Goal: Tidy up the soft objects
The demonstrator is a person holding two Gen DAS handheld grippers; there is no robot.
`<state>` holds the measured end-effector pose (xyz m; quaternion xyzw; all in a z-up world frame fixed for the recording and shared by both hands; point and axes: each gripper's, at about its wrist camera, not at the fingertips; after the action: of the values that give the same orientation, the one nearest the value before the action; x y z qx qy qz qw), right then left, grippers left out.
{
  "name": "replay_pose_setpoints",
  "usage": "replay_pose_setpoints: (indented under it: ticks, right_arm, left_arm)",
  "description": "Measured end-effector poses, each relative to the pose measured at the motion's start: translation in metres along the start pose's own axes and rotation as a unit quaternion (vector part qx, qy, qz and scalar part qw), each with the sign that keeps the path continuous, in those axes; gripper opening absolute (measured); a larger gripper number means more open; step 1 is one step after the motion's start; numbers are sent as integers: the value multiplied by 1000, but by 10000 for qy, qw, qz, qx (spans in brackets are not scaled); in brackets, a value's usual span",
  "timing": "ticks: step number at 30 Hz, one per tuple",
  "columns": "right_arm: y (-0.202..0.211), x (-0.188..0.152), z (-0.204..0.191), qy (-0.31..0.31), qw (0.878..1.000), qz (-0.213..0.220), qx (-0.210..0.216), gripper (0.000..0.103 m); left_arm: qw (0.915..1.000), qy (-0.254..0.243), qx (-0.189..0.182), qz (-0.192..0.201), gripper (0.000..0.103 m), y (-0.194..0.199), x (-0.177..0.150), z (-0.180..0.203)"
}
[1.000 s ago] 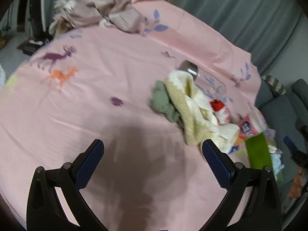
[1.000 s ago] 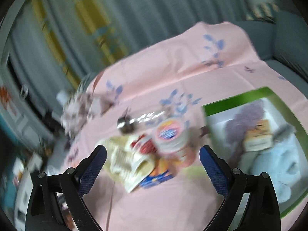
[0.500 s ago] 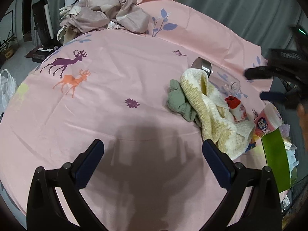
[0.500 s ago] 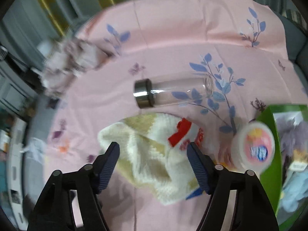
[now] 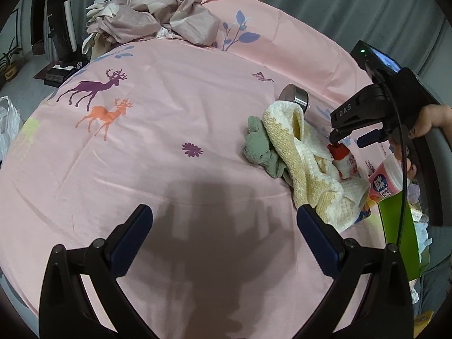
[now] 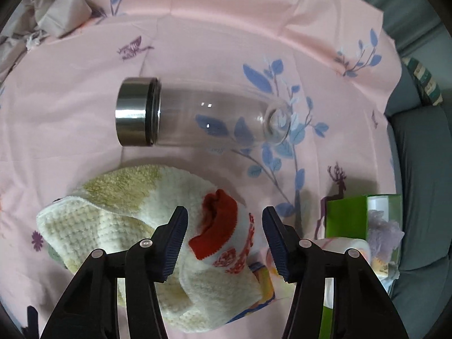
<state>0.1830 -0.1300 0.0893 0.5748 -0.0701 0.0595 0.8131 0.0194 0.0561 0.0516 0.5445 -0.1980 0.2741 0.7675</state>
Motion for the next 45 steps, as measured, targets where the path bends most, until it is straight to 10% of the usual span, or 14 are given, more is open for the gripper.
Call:
replay_pose_setpoints:
  ticks: [19, 30, 37, 45]
  right_arm:
    - [-7, -5, 19, 13, 10000, -43, 76, 7]
    - [37, -35, 31, 157, 9892, 474, 1377, 5]
    - [76, -86, 30, 440, 9620, 1097, 2462, 5]
    - [55, -152, 4, 600, 9475, 1403, 2811, 5]
  left_arm:
    - [9994, 238, -175, -164, 102, -4, 1, -5]
    - [9993, 296, -151, -183, 102, -4, 1, -7]
    - [9991, 328, -166, -204, 102, -3, 1, -9]
    - [9970, 555, -496, -187, 102, 3, 2, -15]
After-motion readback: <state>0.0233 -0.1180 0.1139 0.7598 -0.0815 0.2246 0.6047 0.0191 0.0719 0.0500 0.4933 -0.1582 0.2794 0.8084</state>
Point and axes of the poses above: each gripper's, at about its wrist camera, not at the fingertips, and y roughly against the way its jaws point, z to its right, x to its top, and after that the axes turned 2 degrees about -x, right-handed
